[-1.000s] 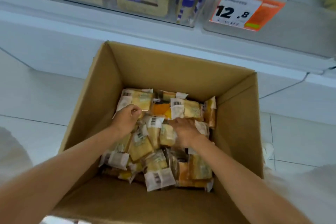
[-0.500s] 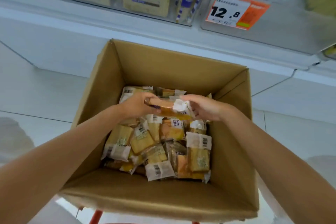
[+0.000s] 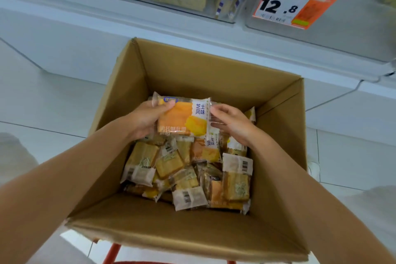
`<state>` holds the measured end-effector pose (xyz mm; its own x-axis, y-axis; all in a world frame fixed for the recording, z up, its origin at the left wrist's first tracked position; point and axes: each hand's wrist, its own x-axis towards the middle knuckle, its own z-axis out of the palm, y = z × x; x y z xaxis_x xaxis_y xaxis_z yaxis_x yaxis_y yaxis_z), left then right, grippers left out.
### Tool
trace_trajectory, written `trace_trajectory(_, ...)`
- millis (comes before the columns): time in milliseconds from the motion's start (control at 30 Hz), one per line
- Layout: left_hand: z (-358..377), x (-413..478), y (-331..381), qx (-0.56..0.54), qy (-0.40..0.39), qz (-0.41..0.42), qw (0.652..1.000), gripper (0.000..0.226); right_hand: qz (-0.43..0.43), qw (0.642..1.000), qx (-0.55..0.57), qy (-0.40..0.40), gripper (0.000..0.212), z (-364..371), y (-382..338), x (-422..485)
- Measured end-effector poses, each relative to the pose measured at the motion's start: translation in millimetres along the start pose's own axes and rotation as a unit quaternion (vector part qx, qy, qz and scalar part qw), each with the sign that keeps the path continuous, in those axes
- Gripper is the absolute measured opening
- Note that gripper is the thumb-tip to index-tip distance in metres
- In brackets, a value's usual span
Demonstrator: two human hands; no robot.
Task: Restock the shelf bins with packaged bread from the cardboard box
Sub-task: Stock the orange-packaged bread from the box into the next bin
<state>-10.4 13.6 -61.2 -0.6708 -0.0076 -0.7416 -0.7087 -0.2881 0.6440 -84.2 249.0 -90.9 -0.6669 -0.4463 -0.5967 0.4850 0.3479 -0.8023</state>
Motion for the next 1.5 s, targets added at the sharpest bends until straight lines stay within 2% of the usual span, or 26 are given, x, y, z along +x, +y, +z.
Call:
trace_trajectory(100,-9.8,11.3,-8.0,-0.007,0.085,0.036,0.996,0.038,-0.025,0.969,-0.237,0.064,0.040,-24.8,26.2,22.4)
trace_trajectory(267,-18.5,23.4,-21.0,0.002,0.128,0.046,0.991,0.037,0.012,0.923,-0.384,0.038,0.070,-42.5,83.3,60.0)
trace_trajectory(333,-19.5,25.5,-25.4,0.003,0.136,0.043,0.990,0.034,0.003,0.901,-0.429,0.058,0.065,-41.0,99.5,70.3)
trace_trajectory(433,-20.0,25.2,-29.0,-0.007,0.144,0.044,0.989,0.018,-0.046,0.857,-0.498,0.125,0.043,-37.7,100.0,72.6)
trace_trajectory(467,-20.4,25.3,-29.4,-0.008,0.150,0.046,0.988,0.013,-0.057,0.859,-0.493,0.127,0.039,-36.2,92.7,69.3)
trace_trajectory(600,-16.2,25.8,-23.4,0.039,0.195,0.085,0.976,0.021,-0.077,0.932,-0.349,0.068,0.023,-28.4,29.4,42.7)
trace_trajectory(667,-10.1,23.1,-14.0,0.100,0.208,0.136,0.963,0.017,-0.087,0.946,-0.311,0.003,0.022,-24.6,-12.0,25.7)
trace_trajectory(733,-1.9,15.7,-0.8,0.152,0.166,0.172,0.959,0.018,-0.078,0.950,-0.296,-0.064,0.023,-19.0,-47.9,9.2)
trace_trajectory(800,7.5,5.3,10.9,0.186,0.095,0.174,0.962,0.026,-0.090,0.947,-0.295,-0.096,0.024,-10.4,-76.0,-5.5)
trace_trajectory(900,27.6,-15.3,21.7,0.214,0.003,0.155,0.964,0.043,-0.151,0.938,-0.308,-0.051,0.024,0.7,-105.1,-23.4)
trace_trajectory(1000,48.9,-36.5,32.0,0.162,-0.061,0.101,0.980,0.072,-0.183,0.926,-0.331,0.008,0.022,1.7,-120.8,-44.1)
trace_trajectory(1100,61.5,-53.2,46.5,0.161,-0.047,0.114,0.979,0.068,-0.164,0.945,-0.283,0.002,0.025,-3.1,-135.3,-70.3)
trace_trajectory(1167,67.1,-64.3,57.4,0.178,-0.013,0.108,0.978,0.068,-0.146,0.959,-0.243,-0.023,0.040,-6.9,-143.8,-86.8)
trace_trajectory(1233,71.5,-73.0,65.0,0.129,-0.030,0.084,0.988,0.076,-0.159,0.957,-0.244,0.016,0.050,-11.8,-148.9,-96.7)
trace_trajectory(1267,72.1,-76.7,67.8,0.081,-0.034,0.080,0.993,0.079,-0.168,0.958,-0.229,0.049,0.047,-14.6,-150.1,-99.3)
trace_trajectory(1333,70.1,-80.8,71.4,-0.038,0.007,0.071,0.997,0.079,-0.184,0.962,-0.164,0.116,0.040,-17.8,-151.1,-104.8)
trace_trajectory(1400,69.1,-84.6,72.9,-0.133,0.035,0.074,0.988,0.081,-0.177,0.969,-0.041,0.165,0.030,-17.0,-150.8,-109.2)
trace_trajectory(1467,76.5,-95.2,74.8,-0.138,-0.005,0.106,0.985,0.084,-0.147,0.964,0.137,0.175,0.023,-6.3,-149.7,-114.5)
trace_trajectory(1500,84.7,-102.9,77.0,-0.120,-0.026,0.128,0.984,0.081,-0.131,0.951,0.225,0.167,0.027,1.2,-148.8,-116.2)
